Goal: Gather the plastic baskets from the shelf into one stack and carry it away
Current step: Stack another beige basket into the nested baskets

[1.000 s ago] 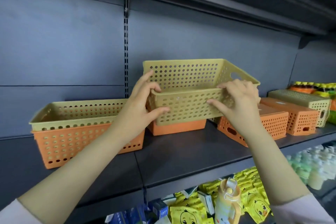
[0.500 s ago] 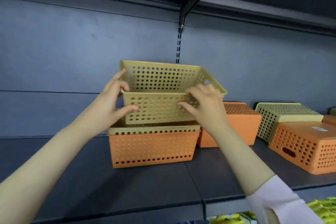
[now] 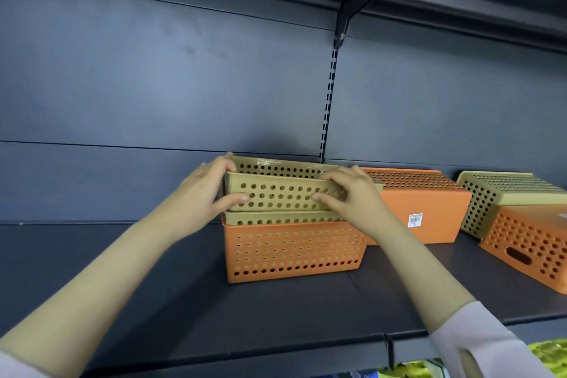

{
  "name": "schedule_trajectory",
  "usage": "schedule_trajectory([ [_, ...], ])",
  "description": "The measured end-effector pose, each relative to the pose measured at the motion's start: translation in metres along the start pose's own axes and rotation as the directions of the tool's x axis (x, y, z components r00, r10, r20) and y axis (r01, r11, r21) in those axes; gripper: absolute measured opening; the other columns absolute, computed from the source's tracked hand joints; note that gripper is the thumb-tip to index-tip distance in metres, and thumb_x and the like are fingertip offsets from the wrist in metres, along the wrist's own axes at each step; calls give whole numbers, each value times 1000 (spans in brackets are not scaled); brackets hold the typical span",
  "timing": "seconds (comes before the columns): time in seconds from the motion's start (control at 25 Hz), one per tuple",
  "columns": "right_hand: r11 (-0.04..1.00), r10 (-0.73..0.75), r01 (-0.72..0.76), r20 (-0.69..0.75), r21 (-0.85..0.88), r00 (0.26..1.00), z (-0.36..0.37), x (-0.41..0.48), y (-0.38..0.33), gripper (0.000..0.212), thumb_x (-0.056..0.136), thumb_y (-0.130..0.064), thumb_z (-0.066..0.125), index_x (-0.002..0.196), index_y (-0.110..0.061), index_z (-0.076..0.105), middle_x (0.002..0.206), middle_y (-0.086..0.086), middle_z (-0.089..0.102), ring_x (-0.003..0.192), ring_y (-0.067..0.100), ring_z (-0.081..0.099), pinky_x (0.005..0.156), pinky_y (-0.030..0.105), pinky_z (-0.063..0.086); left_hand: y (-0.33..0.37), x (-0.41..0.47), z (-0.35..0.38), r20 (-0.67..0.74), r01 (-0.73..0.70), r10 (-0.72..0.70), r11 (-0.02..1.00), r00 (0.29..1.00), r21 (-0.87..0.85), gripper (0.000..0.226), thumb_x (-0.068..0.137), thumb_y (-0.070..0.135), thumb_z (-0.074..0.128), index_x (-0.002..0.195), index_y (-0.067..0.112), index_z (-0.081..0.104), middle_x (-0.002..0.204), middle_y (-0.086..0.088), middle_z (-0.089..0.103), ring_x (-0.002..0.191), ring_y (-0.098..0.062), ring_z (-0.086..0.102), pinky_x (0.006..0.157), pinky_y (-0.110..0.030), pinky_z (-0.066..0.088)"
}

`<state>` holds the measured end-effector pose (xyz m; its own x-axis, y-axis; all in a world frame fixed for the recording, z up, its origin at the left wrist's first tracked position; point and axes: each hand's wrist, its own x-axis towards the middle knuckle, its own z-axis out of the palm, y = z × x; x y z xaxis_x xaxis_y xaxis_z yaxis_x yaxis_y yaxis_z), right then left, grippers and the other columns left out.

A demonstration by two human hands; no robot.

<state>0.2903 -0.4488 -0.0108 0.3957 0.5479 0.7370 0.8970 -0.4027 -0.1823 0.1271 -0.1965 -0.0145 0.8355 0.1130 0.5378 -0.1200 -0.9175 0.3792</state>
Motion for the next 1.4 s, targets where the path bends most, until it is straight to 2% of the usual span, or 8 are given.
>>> schedule_trajectory([
  [0.16,1000,17,-17,-24,9,1000,15,-15,3,55,84,-71,44,97,-25,72,92,-9,67,91,17,51,86,38,39,-8,-13,10,8,3,-3,1000,1000,5,48,80,75,32,100,33,40,144,-4,50,129,-18,44,102,-35,38],
  [0.28,998,19,-23,-58,-60,998,28,-26,0,71,87,-77,27,98,-24,72,89,-7,66,89,17,49,84,37,35,-10,-21,20,-18,-8,8,1000,1000,19,61,81,80,20,99,27,43,143,-4,52,130,-11,41,111,-34,32],
  [0.6,980,-56,10,-223,-200,973,49,-25,2,61,82,-71,46,91,-16,71,84,-4,63,82,14,40,74,30,19,-5,-22,52,-235,29,-39,998,971,-48,49,78,67,43,103,25,39,156,-7,39,147,-26,30,117,-46,30],
  [0.84,998,-10,3,-112,-61,994,53,-12,-6,59,82,-72,47,111,-25,70,101,-7,68,97,15,53,89,40,36,-10,-26,50,-297,135,-135,991,945,-21,60,80,65,46,115,17,51,157,-6,38,145,-28,33,115,-49,32],
  [0.96,976,54,-32,-96,217,994,35,-13,5,54,87,-57,54,136,-35,52,129,-10,60,126,9,47,108,38,33,-3,-25,59,-380,51,96,932,920,359,62,91,60,50,127,10,56,153,-12,43,147,-33,29,118,-50,26],
  [1.08,970,101,-54,-192,238,976,19,-22,36,51,90,-52,50,137,-31,54,142,-9,53,142,10,32,114,30,21,28,-11,78,-301,-88,345,774,889,627,56,92,50,55,127,7,61,152,-18,44,144,-39,34,117,-53,27],
  [1.2,938,199,-124,-209,323,958,1,-34,81,49,92,-51,46,132,-25,58,139,-14,52,144,8,29,115,17,19,72,16,109,-265,-138,395,745,879,653,50,92,47,58,124,8,64,152,-16,45,146,-38,31,117,-52,27],
  [1.4,942,298,-243,-247,230,922,-34,-64,198,53,95,-54,36,137,-26,55,146,-7,48,149,19,23,120,46,21,149,71,186,-207,-205,458,697,864,687,48,92,45,57,123,9,65,148,-15,50,145,-34,35,117,-49,30],
])
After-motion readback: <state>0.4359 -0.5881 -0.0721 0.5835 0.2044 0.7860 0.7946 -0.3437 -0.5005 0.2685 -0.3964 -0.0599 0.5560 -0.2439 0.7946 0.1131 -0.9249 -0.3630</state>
